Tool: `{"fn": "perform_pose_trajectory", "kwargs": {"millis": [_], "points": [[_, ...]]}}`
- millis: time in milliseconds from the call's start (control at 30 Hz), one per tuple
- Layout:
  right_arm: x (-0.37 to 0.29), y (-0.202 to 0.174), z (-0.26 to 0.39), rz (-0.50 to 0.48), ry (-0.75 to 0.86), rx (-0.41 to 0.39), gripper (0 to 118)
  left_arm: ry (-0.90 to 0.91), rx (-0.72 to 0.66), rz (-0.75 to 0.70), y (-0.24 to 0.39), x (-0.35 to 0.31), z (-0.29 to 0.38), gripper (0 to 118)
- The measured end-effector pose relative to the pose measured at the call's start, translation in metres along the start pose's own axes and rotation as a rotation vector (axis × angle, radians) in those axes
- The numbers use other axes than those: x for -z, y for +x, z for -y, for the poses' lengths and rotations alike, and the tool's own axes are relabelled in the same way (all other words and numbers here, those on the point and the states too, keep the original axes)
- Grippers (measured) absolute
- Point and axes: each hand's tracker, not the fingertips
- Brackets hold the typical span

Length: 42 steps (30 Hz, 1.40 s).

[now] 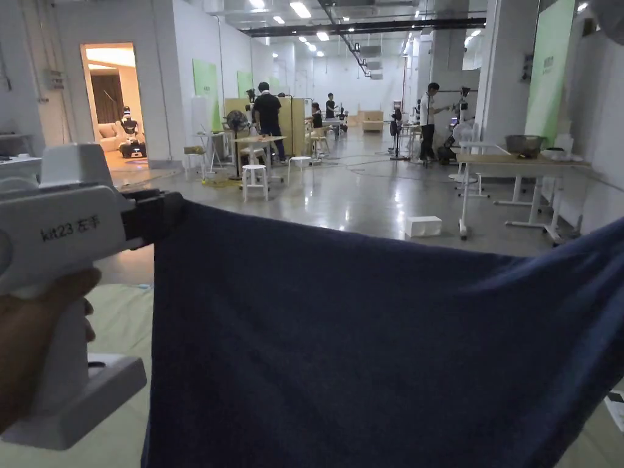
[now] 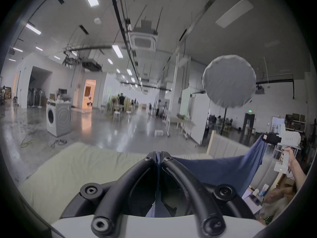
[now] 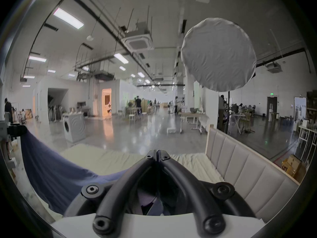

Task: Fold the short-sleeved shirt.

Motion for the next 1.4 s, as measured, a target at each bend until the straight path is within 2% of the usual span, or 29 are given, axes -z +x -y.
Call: {"fn": "perform_pose_trajectory", "kwargs": {"millis": [167, 233, 267, 333, 433, 533, 567, 767, 900, 1067, 1300, 1400], "points": [[-0.011, 0.000, -0.059, 0.041, 0.087, 0.000, 2, 0.096, 0.045, -0.081, -0.001, -0.013, -0.057, 5], [-0.016, -0.004, -0.081, 0.074, 0.132, -0.058, 2, 0.116, 0.050, -0.090, -0.007, -0.012, -0.069, 5], [-0.018, -0.005, -0.087, 0.087, 0.125, -0.045, 2, 0.127, 0.043, -0.103, -0.008, -0.012, -0.075, 5], [-0.020, -0.006, -0.095, 0.114, 0.145, -0.074, 2, 0.140, 0.060, -0.111, -0.009, -0.010, -0.079, 5], [-0.022, -0.008, -0.091, 0.132, 0.166, -0.082, 2, 0.129, 0.100, -0.129, -0.004, -0.004, -0.074, 5], [-0.019, -0.010, -0.085, 0.143, 0.152, -0.118, 2, 0.124, 0.078, -0.123, -0.005, 0.006, -0.065, 5], [-0.007, -0.008, -0.082, 0.108, 0.149, -0.121, 2, 0.114, 0.073, -0.116, -0.006, 0.009, -0.064, 5], [-0.002, -0.004, -0.076, 0.112, 0.141, -0.113, 2, 0.088, 0.060, -0.111, -0.013, 0.030, -0.054, 5], [0.010, -0.005, -0.072, 0.116, 0.135, -0.137, 2, 0.073, 0.046, -0.114, -0.019, 0.046, -0.046, 5], [0.035, -0.006, -0.066, 0.119, 0.126, -0.153, 2, 0.038, 0.057, -0.120, -0.022, 0.074, -0.035, 5], [0.089, -0.007, -0.056, 0.125, 0.127, -0.130, 2, -0.010, 0.083, -0.141, -0.028, 0.129, -0.024, 5], [0.118, -0.016, -0.050, 0.147, 0.144, -0.172, 2, -0.037, 0.123, -0.207, -0.031, 0.158, -0.017, 5]]}}
